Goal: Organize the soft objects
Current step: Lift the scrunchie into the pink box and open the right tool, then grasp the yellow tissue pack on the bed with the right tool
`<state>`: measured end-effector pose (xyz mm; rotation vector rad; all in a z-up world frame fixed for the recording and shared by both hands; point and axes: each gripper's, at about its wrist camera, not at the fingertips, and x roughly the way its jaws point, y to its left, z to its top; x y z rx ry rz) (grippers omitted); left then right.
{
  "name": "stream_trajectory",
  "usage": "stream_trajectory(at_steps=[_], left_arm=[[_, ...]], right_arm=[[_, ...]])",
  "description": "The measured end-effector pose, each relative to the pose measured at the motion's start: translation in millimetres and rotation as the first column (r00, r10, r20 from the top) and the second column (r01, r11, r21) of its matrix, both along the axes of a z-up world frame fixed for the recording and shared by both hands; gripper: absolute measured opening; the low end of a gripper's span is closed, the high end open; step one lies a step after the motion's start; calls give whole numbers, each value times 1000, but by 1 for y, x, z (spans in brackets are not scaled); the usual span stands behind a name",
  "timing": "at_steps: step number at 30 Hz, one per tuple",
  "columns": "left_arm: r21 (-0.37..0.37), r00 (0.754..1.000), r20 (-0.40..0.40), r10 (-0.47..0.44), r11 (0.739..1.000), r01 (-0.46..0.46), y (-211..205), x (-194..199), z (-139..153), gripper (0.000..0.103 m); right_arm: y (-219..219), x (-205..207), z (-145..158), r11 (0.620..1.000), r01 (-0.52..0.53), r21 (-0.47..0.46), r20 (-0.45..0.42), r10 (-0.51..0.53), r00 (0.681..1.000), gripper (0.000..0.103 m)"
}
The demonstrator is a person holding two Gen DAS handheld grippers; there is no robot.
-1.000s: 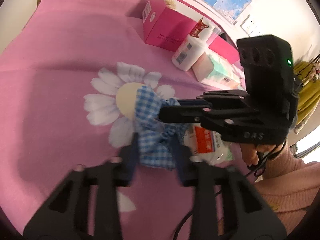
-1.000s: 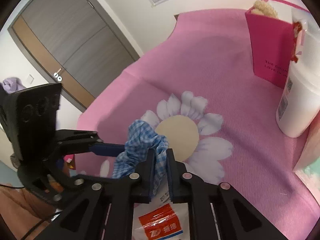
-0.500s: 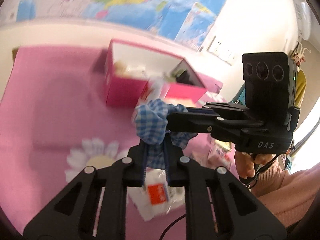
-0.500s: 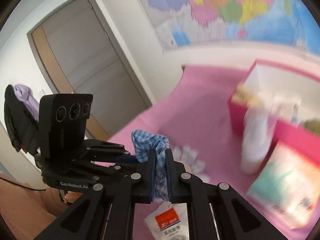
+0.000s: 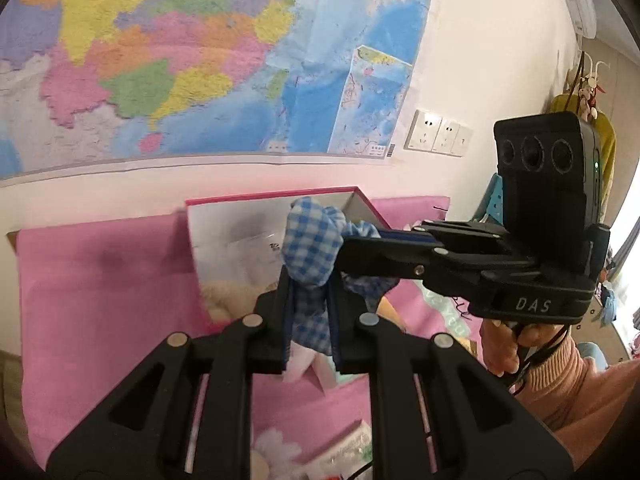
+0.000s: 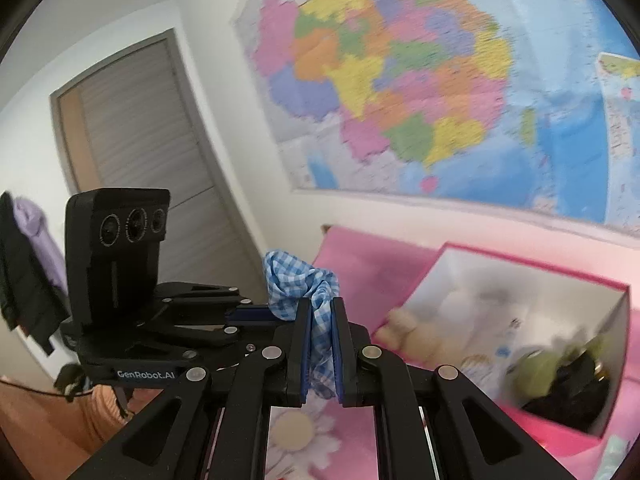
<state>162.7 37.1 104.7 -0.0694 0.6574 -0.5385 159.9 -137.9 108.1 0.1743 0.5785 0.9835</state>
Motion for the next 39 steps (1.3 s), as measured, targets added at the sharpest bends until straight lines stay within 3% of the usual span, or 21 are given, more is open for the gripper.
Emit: stream_trajectory(at_steps=[7,14,15,17,18,25,32,39], left_arm=[[39,997,-74,9,999,-6,-20,47,-17,16],[145,992,-121,45,989,-28,-40,74,-46,16],[154,991,-127,52,988,-33,-40,77,-49,19],[173,984,-164,77,984,-48,-40,84,-57,44],[179,981,-168,93,982,-62,-39,85,-60,50],[172,985,-117,126,980,-105,-27,65,-58,50],[104,988,-40,148,984,-143,-2,17,-43,50],[60,995,-18,93,994,-92,6,-37,-49,53]], right_arm=[[-15,48,-16,995,100,-4,-68,-100,993,8],[-24,79,-47,985,166,-39,-145,-170,975,9],[-26,83,-52,983,176,-47,-157,-182,971,10],[-28,90,-63,979,190,-70,-181,-199,963,12],[-29,95,-71,972,212,-104,-194,-229,954,14],[-39,93,-94,944,267,-195,-207,-306,929,22],[-53,61,-79,960,240,-148,-199,-266,943,27],[-71,11,-61,981,181,-71,-173,-191,966,36]])
